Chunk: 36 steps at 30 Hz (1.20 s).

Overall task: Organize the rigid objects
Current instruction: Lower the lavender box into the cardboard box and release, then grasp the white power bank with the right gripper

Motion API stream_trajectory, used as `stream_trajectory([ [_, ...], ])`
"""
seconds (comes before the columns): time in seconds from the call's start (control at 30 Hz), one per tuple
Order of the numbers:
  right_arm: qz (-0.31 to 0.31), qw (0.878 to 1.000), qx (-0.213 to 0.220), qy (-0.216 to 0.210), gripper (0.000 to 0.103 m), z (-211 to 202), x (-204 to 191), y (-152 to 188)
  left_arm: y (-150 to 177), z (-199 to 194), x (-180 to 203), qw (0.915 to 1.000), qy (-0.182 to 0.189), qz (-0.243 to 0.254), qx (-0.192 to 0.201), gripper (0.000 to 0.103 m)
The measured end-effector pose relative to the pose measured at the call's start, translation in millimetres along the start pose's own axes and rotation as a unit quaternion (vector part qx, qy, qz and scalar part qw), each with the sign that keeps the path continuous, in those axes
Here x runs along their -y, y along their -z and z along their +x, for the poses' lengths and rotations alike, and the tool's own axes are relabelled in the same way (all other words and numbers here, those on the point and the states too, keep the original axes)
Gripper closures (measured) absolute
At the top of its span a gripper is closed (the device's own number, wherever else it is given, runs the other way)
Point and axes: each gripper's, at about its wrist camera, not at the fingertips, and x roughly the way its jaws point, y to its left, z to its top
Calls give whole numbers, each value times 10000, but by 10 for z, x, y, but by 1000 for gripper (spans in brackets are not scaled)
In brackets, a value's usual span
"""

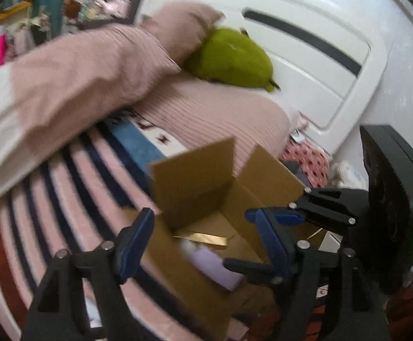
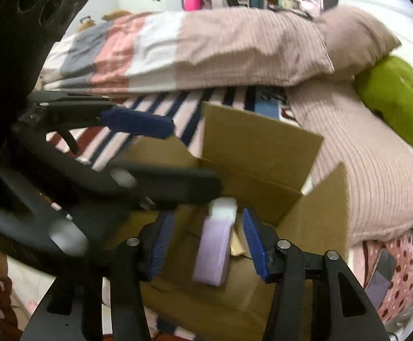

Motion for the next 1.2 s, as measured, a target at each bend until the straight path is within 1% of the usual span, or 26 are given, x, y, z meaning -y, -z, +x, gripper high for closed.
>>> stream_trajectory([
  [0.1,-183,9980,370,-474,56,-129,-287,-60,221,-419,-255,9982,-408,-193,383,30],
  [0.17,-340,9944,576,-820,56,-177,-540,-87,440,-670,-476,9946,-752,-395,595,30],
  [0.2,-426,9921,639,-988,56,-179,-672,-99,515,-742,-567,9927,-896,-472,654,30],
  [0.23,-516,9899,667,-1136,56,-165,-804,-100,660,-840,-683,9900,-1061,-584,723,30],
  [0.3,-676,9858,635,-1398,56,-89,-1089,-95,920,-954,-892,9853,-1299,-784,788,30],
  [0.37,-840,9816,497,-1641,56,58,-1384,-62,1190,-1023,-1069,9811,-1495,-936,797,30],
  [0.43,-973,9790,280,-1771,56,261,-1605,-15,1482,-1057,-1237,9760,-1670,-1139,806,30],
  [0.53,-1065,9772,-199,-1828,56,664,-1828,96,1848,-1045,-1417,9725,-1680,-1399,807,30],
  [0.63,-962,9784,-627,-1717,56,1067,-1932,212,2139,-1020,-1516,9688,-1782,-1542,768,30],
  [0.73,-893,9824,-838,-1410,56,1393,-1991,312,2343,-1022,-1586,9661,-1822,-1671,745,30],
  [0.83,-676,9826,-1013,-1400,56,1605,-2017,322,2468,-1030,-1612,9656,-1772,-1753,743,30],
  [0.9,-747,9840,-955,-1305,58,1644,-2062,271,2487,-1022,-1621,9653,-1744,-1791,760,30],
  [0.93,-819,9846,-919,-1241,68,1626,-2100,279,2491,-1018,-1625,9654,-1711,-1811,775,30],
  [1.07,-1025,9822,-985,-1229,69,1586,-2115,318,2489,-994,-1618,9667,-1599,-1821,821,30],
  [1.1,-1075,9805,-1021,-1289,69,1570,-2105,323,2481,-994,-1611,9670,-1593,-1811,824,30],
  [1.2,-1000,9730,-1243,-1667,70,1535,-2009,365,2465,-993,-1591,9681,-1545,-1786,841,30],
])
